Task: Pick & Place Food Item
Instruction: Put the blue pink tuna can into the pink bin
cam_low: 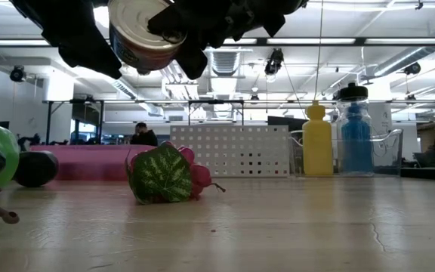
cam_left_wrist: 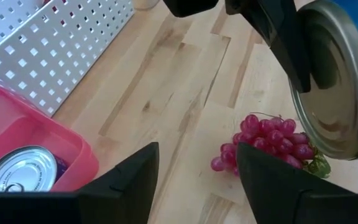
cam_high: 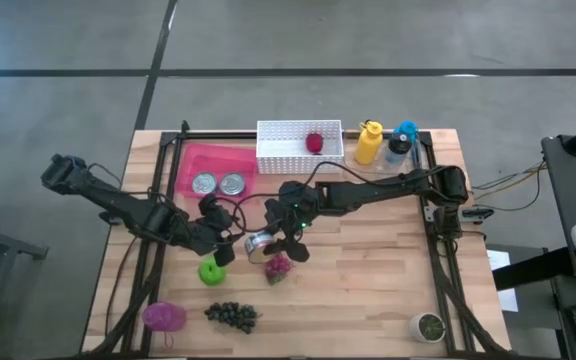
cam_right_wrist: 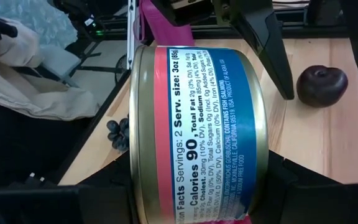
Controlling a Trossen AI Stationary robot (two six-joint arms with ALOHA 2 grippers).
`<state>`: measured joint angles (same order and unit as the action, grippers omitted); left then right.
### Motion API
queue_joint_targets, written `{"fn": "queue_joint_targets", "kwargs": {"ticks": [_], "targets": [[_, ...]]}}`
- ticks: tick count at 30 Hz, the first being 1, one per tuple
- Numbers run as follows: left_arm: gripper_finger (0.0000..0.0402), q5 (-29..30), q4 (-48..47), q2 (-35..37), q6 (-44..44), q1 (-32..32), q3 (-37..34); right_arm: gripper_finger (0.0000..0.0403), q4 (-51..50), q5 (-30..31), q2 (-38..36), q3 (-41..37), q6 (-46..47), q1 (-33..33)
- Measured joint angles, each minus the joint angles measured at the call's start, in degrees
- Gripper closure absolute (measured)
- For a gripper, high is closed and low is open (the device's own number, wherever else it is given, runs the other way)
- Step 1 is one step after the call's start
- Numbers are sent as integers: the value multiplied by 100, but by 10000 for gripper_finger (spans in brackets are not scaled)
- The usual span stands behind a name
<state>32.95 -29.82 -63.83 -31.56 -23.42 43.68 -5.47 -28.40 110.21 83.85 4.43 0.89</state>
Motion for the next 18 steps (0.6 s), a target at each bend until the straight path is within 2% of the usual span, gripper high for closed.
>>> {"fn": "queue_joint_targets", "kwargs": {"ticks": [12,18], "targets": [[184,0,119,-2,-1,0,0,220,17,70,0,0,-39,0],[160,0,182,0,-194,0,0,220,28,162,0,0,-52,-2]]}}
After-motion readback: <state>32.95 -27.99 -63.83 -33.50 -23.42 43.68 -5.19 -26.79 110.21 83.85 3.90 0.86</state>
